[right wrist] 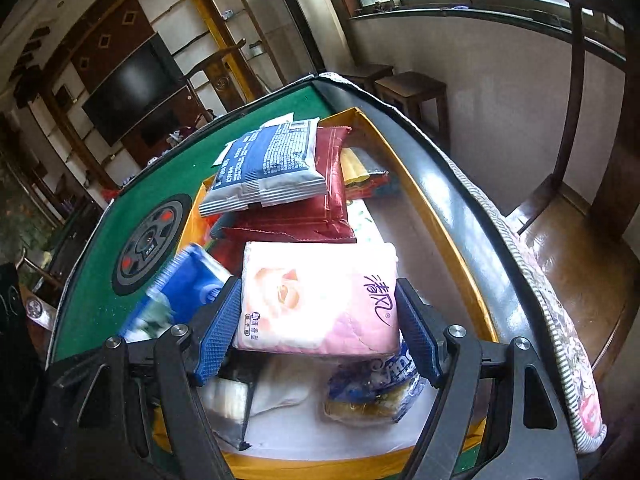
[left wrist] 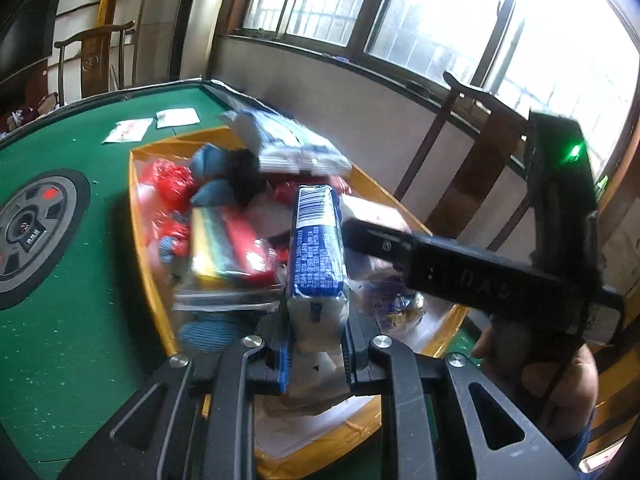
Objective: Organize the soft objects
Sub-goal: 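Lower both packs into the box and open both tools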
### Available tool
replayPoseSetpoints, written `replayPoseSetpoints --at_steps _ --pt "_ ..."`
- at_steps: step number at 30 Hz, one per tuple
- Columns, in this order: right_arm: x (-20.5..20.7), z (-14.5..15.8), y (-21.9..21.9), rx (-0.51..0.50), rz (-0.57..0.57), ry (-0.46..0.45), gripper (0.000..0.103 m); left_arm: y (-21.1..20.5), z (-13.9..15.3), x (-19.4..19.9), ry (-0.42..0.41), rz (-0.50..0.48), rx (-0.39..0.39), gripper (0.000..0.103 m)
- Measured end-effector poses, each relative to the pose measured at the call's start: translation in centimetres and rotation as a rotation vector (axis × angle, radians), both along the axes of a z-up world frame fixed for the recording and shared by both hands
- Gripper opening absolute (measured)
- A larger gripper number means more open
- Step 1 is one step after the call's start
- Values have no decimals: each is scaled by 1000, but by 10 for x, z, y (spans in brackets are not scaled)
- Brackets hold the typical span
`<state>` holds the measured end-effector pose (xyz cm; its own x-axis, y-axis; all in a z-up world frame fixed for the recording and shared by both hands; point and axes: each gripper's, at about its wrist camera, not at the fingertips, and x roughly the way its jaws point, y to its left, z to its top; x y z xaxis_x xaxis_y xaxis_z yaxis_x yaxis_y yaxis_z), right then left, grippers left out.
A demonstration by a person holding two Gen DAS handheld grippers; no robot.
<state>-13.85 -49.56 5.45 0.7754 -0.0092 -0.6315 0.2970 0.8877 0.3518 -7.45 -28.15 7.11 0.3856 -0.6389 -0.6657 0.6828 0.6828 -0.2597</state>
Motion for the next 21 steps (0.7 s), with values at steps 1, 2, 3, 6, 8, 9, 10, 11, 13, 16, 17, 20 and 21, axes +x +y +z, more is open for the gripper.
replayPoseSetpoints --at_steps 1,2,3,6,8,9,10,11,13,16,17,20,21 --pt "-1 0 0 -5 -2 2 76 -2 -2 0 -1 -1 3 20" --pt "0 -1 0 -12 -4 6 76 -3 -3 -1 -4 1 5 20" --pt "2 -1 1 -14 -5 9 76 -3 -3 -1 -10 3 5 20" --pt "9 -4 3 -23 -6 18 76 -3 -3 -4 -33 6 12 20" --pt "11 -5 5 -37 -7 29 76 -4 -5 -6 -50 8 18 20" --pt "12 -5 6 -45 -9 35 76 -5 -5 -7 -61 10 22 20" --pt "14 -5 8 -50 -10 38 76 -6 -5 -9 -71 11 27 20" --pt "15 -5 9 -56 -11 44 76 -8 -6 -11 -80 11 33 20" --pt "17 -5 11 -65 -15 51 76 -9 -7 -13 -93 10 40 20" --pt "21 -6 14 -82 -19 64 76 -10 -8 -12 -100 14 50 21" --pt "23 -6 14 -85 -20 66 76 -11 -8 -11 -102 15 54 21" --pt "27 -7 16 -88 -21 74 76 -12 -9 -11 -115 28 68 21" --pt "28 -8 16 -90 -20 75 76 -12 -9 -11 -117 30 70 21"
